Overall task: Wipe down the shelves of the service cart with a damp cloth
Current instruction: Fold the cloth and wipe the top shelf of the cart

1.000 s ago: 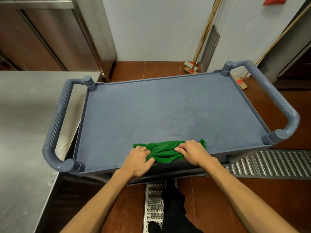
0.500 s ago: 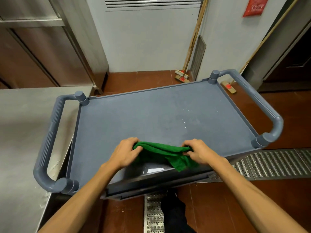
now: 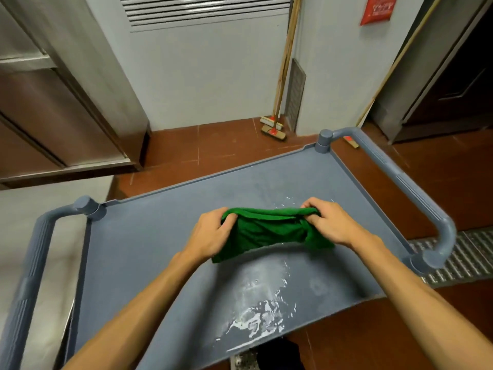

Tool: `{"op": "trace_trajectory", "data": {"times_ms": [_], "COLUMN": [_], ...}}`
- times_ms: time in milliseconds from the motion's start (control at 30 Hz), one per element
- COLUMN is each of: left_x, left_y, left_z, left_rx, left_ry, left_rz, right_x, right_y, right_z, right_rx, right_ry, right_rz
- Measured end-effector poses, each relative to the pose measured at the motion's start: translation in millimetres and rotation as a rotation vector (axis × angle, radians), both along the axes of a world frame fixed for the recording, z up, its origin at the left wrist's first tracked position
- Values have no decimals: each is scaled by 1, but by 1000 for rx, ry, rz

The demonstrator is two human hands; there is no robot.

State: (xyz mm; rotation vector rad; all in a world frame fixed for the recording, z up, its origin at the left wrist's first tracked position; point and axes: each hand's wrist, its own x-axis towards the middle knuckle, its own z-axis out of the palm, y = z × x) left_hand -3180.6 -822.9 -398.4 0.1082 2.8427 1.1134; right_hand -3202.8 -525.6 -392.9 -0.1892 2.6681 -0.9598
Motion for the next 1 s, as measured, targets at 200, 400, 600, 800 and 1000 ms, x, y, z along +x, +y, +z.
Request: {"op": "trace_trajectory", "data": {"times_ms": [200, 400, 600, 800, 1000], "left_x": [-81, -166, -228, -198, -177], "left_y": [21, 31, 32, 28, 44], "left_z": [-18, -49, -72, -97, -131], "left_rx": [-45, -53, -95, -415, -527], "left_ry": [44, 70, 51, 366, 314], "left_rz": [41, 137, 290, 136, -233], "right_x": [-90, -185, -242, -224, -201], "right_y": [12, 5, -4, -11, -1], "right_z": [-6, -34, -73, -101, -142], "right_rx": [-20, -1, 66, 14, 184], "right_ry": [-3, 22, 177, 523, 470], "right_rz": [-81, -154, -282, -222, 254]}}
